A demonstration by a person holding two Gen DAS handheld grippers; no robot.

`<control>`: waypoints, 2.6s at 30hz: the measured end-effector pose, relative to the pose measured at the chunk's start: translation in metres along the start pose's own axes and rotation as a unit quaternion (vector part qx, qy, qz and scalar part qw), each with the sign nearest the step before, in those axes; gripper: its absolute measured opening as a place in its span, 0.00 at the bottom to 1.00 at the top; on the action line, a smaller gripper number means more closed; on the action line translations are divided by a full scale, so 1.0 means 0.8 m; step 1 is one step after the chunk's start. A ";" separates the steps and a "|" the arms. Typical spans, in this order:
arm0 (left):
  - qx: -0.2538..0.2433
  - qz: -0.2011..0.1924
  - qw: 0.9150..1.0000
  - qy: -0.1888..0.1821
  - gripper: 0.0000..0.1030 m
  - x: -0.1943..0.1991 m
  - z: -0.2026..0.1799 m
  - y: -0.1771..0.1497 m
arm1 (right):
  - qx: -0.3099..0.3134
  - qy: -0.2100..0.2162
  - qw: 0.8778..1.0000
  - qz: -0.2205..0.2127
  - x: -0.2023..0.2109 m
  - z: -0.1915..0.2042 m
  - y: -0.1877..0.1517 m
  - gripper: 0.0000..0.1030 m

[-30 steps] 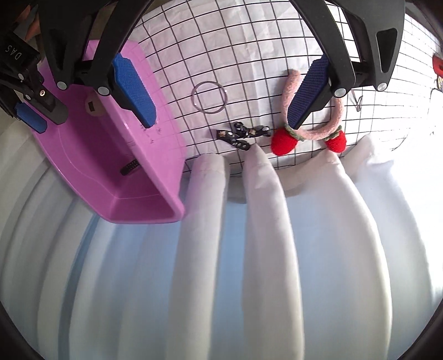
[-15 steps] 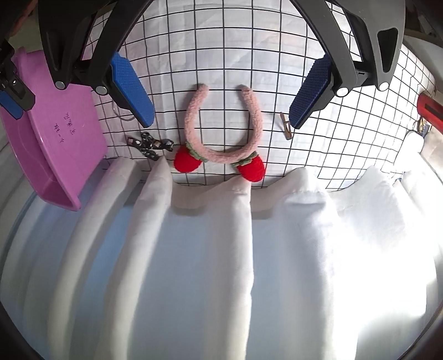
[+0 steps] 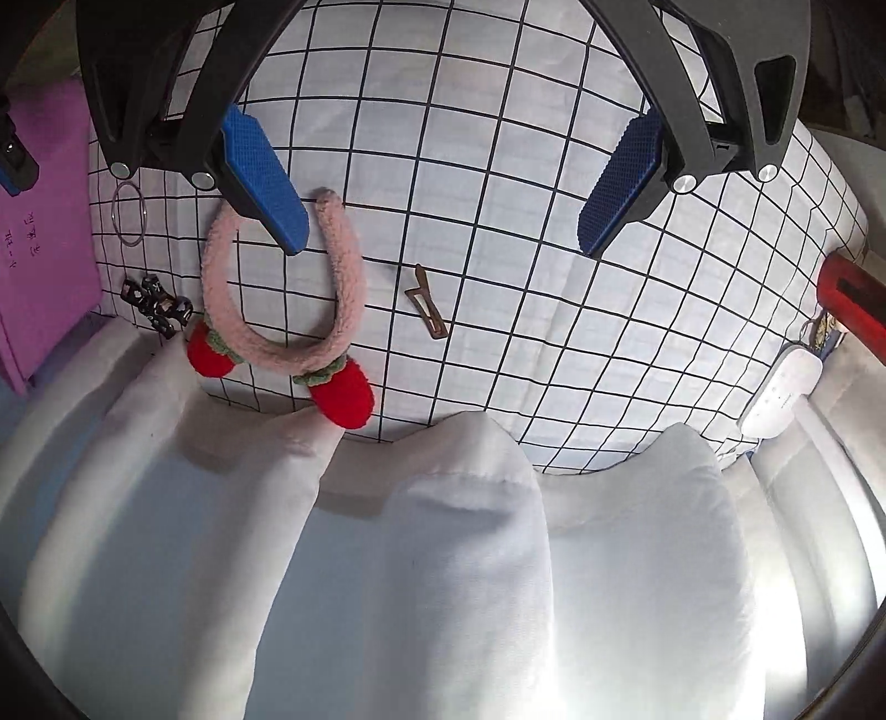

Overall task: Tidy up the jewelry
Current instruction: 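Withdraw both open tools from the tub back over the table, then close the left tool on the brown hair clip while the right tool grasps the silver ring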

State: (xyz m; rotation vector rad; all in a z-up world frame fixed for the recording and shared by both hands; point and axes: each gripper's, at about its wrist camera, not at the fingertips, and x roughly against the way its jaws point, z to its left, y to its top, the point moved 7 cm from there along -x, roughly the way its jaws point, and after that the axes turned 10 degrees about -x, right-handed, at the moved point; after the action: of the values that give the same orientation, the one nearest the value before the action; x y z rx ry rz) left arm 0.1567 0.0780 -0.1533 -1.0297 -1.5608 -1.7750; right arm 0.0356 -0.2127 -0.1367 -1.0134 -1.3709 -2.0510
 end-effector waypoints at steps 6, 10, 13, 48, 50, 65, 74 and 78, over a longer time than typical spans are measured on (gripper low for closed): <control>0.009 0.019 1.000 0.016 0.93 -0.039 0.025 -0.006 | -0.007 -0.012 1.000 0.022 -0.039 -0.003 -0.013 0.74; 0.005 0.024 1.000 0.015 0.93 -0.061 0.027 -0.005 | -0.010 -0.019 0.999 0.032 -0.060 -0.005 -0.019 0.74; 0.002 0.024 1.000 0.015 0.93 -0.074 0.026 0.001 | -0.010 -0.024 0.999 0.036 -0.072 -0.006 -0.022 0.74; -0.006 0.047 0.999 0.022 0.93 -0.174 0.020 0.007 | -0.031 -0.068 0.996 0.043 -0.154 -0.035 -0.025 0.74; -0.006 0.045 0.999 0.023 0.93 -0.175 0.020 0.008 | -0.033 -0.070 0.996 0.045 -0.157 -0.039 -0.025 0.74; -0.014 0.031 0.999 0.023 0.95 -0.178 0.019 0.008 | -0.029 -0.103 0.993 0.039 -0.180 -0.067 -0.009 0.80; -0.016 0.012 0.999 0.027 0.94 -0.182 0.017 0.013 | -0.025 -0.102 0.994 0.013 -0.184 -0.072 -0.007 0.85; -0.013 0.008 1.000 0.028 0.93 -0.179 0.017 0.011 | -0.022 -0.098 0.995 0.016 -0.180 -0.064 -0.014 0.82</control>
State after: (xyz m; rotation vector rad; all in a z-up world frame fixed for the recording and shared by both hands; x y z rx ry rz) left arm 0.2453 0.0785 -0.2670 -0.9941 -1.4961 -1.8026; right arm 0.1000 -0.2577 -0.2680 -1.2759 -1.3993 -2.0099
